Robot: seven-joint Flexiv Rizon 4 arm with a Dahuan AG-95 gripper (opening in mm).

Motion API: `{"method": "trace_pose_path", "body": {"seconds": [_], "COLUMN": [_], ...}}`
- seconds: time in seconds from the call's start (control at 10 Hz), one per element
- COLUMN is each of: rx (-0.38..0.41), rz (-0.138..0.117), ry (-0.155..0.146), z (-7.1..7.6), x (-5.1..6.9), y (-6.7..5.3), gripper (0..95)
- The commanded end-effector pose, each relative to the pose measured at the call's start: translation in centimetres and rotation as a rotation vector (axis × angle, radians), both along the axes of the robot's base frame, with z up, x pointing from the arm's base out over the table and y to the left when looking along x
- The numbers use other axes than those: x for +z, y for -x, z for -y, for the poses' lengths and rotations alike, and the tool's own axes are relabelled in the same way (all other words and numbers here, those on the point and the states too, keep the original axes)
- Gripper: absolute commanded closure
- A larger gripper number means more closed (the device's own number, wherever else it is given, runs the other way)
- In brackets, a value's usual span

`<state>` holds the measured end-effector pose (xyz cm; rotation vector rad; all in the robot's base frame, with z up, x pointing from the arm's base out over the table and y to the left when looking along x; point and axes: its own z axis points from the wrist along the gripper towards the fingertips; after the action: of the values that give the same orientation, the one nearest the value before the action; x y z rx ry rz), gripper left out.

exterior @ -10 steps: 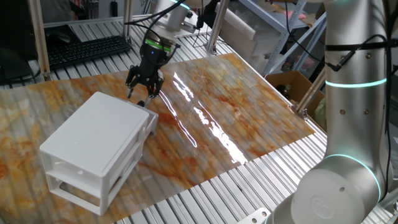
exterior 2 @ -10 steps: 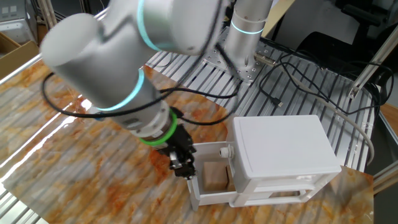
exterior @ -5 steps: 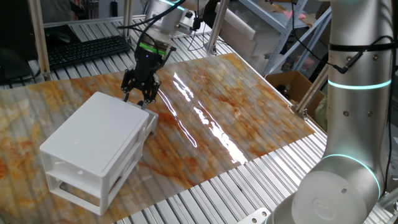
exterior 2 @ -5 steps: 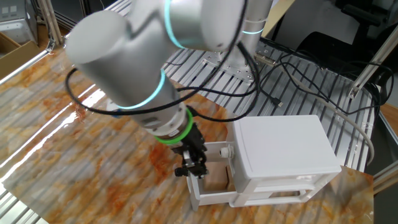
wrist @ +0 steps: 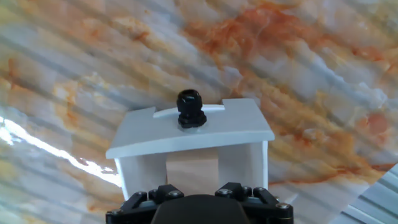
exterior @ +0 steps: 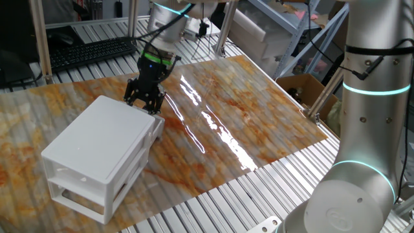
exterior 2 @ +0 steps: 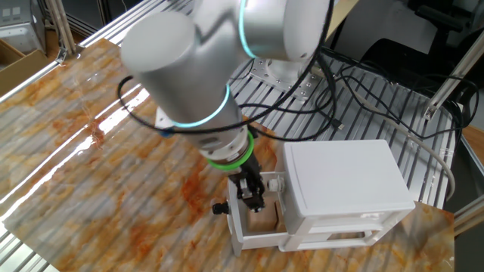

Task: Take something out of a drawer

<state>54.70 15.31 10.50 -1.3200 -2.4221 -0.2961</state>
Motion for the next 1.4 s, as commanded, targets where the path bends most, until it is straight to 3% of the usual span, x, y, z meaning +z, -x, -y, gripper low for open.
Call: {"method": "trace_pose_path", "body": {"seconds": [0.1, 0.2, 0.3, 0.7, 0.8, 1.4], "rx": [-0.011, -0.014, -0.023, -0.065, -0.067, -0.080], "rz": [0.011, 0.019, 0.026, 0.034, 0.035, 0.050], "ry": [0.016, 0.027, 0.040, 0.052, 0.051, 0.031], "z": [-0.2, -0.4, -0.5, -0.8, -0.8, -1.2], "x": [-0.5, -0.8, -1.1, -1.7, -1.8, -3.0], "y": [0.0, 0.2, 0.3, 0.3, 0.3, 0.1], "gripper": [38.0, 38.0, 19.0, 19.0, 0.0, 0.0]}}
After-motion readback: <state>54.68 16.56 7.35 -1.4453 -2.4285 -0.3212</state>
